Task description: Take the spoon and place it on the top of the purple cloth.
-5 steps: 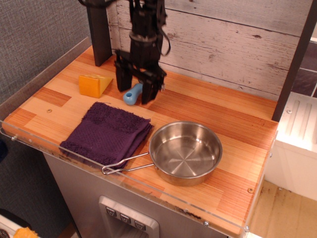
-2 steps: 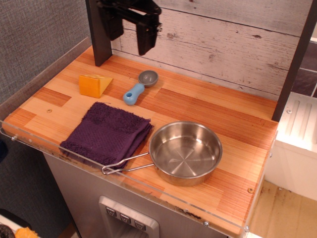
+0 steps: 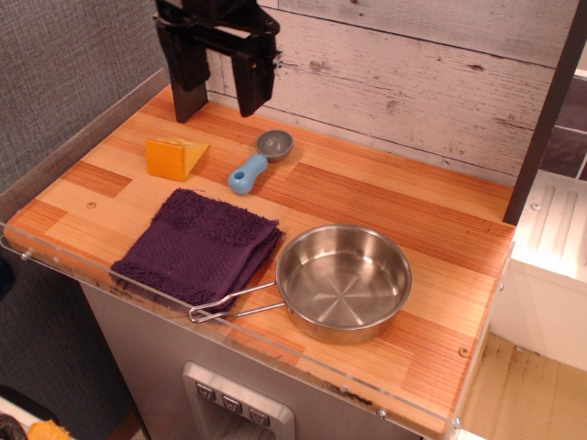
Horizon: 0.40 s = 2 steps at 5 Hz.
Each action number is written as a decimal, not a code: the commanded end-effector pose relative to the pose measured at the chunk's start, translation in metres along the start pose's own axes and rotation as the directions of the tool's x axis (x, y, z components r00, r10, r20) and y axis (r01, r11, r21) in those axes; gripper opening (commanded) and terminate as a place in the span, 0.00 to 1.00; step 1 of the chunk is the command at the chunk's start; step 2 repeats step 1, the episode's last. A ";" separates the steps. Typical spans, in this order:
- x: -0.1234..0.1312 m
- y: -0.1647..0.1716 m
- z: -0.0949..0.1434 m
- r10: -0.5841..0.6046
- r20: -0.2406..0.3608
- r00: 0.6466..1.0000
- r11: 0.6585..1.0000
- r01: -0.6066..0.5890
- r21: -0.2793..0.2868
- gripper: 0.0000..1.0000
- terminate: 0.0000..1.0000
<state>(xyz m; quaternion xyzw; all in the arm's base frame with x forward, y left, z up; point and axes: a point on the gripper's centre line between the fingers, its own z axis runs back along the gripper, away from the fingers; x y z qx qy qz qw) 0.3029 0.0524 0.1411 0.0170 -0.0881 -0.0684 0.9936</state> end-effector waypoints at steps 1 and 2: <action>-0.002 0.004 0.014 0.006 0.042 0.999 1.000 -0.006 0.012 1.00 1.00; -0.002 0.004 0.014 0.006 0.042 0.999 1.000 -0.006 0.012 1.00 1.00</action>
